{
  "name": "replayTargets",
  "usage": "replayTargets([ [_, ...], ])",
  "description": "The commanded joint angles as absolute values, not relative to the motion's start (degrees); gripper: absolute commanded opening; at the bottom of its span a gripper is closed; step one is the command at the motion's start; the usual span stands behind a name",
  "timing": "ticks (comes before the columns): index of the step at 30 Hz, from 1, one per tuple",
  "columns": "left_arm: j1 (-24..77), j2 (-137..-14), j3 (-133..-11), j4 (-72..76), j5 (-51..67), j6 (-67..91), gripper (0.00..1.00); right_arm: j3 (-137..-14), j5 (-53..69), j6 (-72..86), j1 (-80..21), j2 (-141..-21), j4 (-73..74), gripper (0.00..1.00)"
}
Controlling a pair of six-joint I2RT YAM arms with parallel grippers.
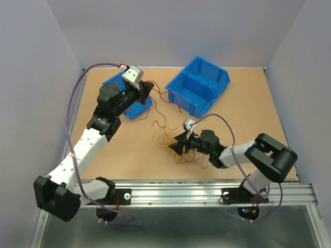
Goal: Untangle the cables
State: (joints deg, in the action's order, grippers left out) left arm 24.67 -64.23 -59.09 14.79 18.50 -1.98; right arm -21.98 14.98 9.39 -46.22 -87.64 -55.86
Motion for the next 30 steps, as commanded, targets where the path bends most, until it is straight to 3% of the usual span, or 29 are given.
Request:
replayTargets([
  [1, 24.6, -61.5, -61.0, 18.0, 18.6, -1.7, 0.0, -27.2, 18.5, 8.1, -46.6, -92.0, -62.3, 0.48],
  [3, 24.6, -61.0, -61.0, 17.9, 15.9, -1.8, 0.0, -27.4, 18.6, 8.1, -46.5, -92.6, -62.3, 0.34],
  [4, 24.6, -60.7, -60.6, 18.7, 14.7, -1.8, 0.0, -27.2, 17.9, 8.3, -46.6, -92.5, -62.2, 0.17],
  [6, 24.4, -59.7, -58.9, 20.2, 9.6, -1.8, 0.0, -26.1, 15.5, 8.5, -46.6, -91.5, -62.1, 0.01],
  [9, 23.2, -59.5, -57.0, 24.1, 2.4, -1.4, 0.0, -22.5, 9.2, 8.3, -46.6, -86.8, -59.6, 0.01],
  [13, 20.7, -62.0, -56.7, 26.4, 0.3, -1.2, 0.0, -23.4, -4.9, 13.3, -46.5, -78.4, -38.7, 0.01],
  [19, 15.0, -67.3, -57.1, 29.3, -1.8, -0.3, 0.0, -22.5, -20.3, 19.8, -46.6, -67.9, -21.8, 0.01],
  [30, 6.9, -71.2, -58.4, 31.0, -0.3, 3.7, 0.0, -18.6, -32.7, 25.2, -46.6, -55.4, -15.1, 0.01],
])
